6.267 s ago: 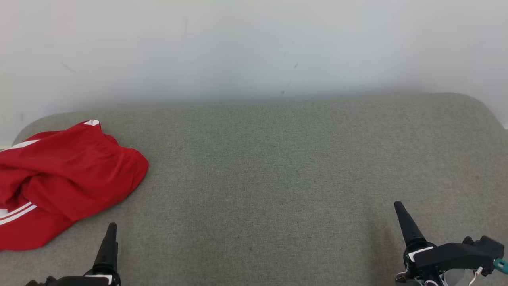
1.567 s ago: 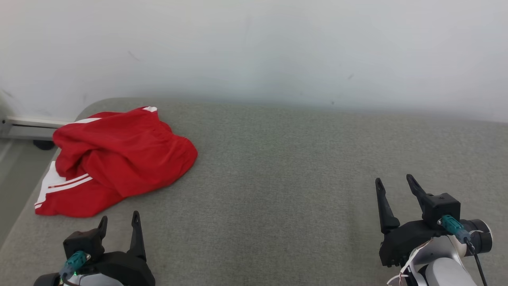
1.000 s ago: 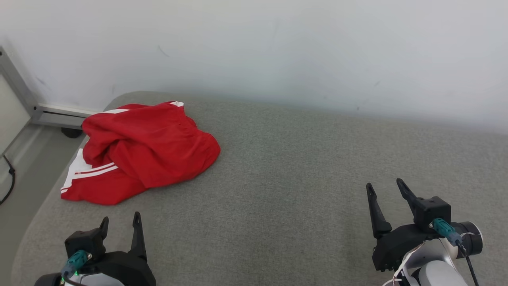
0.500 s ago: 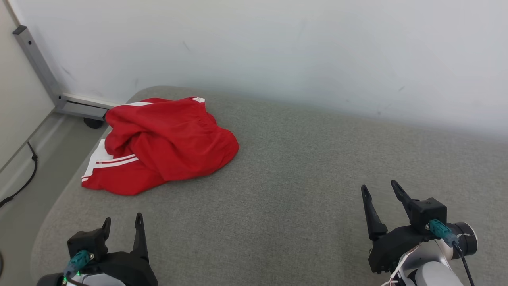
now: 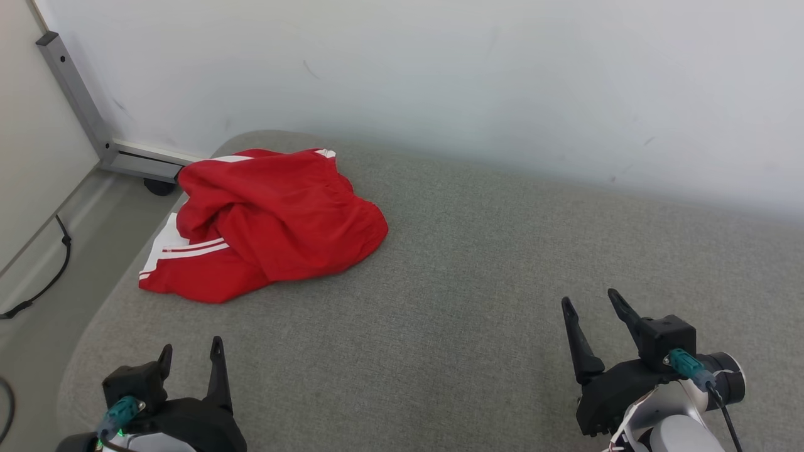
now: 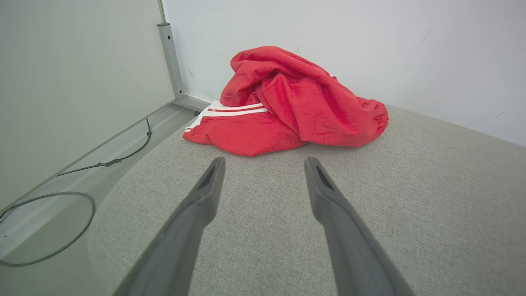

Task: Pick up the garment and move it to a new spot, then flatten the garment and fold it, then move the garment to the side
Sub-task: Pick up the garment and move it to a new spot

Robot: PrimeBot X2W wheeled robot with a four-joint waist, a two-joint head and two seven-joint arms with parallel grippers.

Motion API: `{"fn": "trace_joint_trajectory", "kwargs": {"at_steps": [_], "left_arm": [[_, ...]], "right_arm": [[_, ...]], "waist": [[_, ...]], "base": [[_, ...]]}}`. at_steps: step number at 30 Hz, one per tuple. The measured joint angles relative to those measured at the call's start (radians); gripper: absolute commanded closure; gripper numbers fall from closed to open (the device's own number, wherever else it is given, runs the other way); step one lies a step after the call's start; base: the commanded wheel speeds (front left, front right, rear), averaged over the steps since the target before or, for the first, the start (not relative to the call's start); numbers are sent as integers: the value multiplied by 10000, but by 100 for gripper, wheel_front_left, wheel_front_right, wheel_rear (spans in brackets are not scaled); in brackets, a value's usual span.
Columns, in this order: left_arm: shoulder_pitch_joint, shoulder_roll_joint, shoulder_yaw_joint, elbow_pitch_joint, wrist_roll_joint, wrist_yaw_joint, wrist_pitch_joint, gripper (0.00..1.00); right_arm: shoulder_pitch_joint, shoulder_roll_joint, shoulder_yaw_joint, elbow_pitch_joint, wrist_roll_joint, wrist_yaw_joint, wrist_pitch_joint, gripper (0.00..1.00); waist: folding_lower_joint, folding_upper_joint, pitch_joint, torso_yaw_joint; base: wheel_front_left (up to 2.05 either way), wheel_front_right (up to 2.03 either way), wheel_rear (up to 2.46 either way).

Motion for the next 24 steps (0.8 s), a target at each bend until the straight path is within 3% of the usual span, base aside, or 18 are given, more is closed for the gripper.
{"fn": "trace_joint_trajectory", "kwargs": {"at_steps": [4,7,24], "left_arm": [[-10,0,-4,8,-115,-65,8,0],[-210,61,-36,38,-194,-351,107,0],[-3795,867,435,1457,-984,-1442,1057,0]], "right_arm": [[-11,2,33,2,0,10,0,0],[-66,4,77,4,0,54,4,0],[-609,-109,169,-151,-40,96,178,0]], "waist": [[1,0,70,-59],[0,0,133,-138],[1,0,842,-975]], "base": [[0,0,0],[0,0,0],[0,0,0]]}}
